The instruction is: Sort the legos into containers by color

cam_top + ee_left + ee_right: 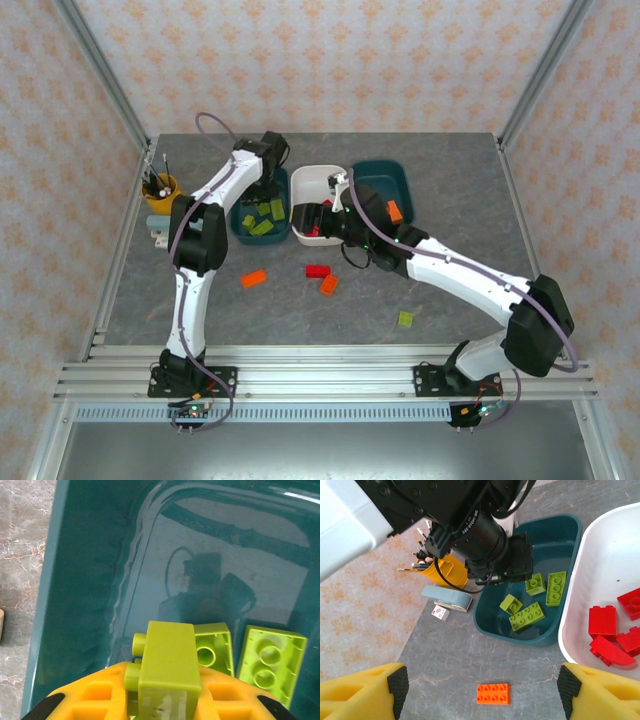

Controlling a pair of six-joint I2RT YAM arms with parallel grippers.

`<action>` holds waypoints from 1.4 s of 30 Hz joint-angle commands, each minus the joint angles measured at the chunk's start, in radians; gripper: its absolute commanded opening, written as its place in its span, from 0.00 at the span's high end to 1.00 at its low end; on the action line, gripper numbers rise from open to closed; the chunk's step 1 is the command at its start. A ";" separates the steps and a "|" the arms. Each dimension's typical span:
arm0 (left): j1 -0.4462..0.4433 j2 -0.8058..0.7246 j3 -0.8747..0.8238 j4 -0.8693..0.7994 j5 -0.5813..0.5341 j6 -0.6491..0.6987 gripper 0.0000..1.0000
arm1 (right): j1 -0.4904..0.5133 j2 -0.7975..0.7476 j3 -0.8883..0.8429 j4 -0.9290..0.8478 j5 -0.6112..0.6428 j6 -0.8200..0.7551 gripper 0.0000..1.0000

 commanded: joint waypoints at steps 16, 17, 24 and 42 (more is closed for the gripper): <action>0.002 -0.108 -0.027 -0.064 -0.035 -0.008 0.49 | -0.003 0.023 0.041 -0.114 -0.033 -0.040 0.21; 0.001 -0.131 -0.034 -0.064 -0.033 -0.010 0.48 | 0.005 0.026 0.046 -0.129 -0.024 -0.057 0.21; -0.007 -0.444 -0.222 -0.036 -0.010 -0.053 0.40 | 0.129 0.163 0.166 -0.314 0.064 -0.176 0.22; -0.009 -1.526 -1.014 -0.094 0.101 -0.345 0.32 | 0.270 0.689 0.567 -0.642 0.153 -0.495 0.15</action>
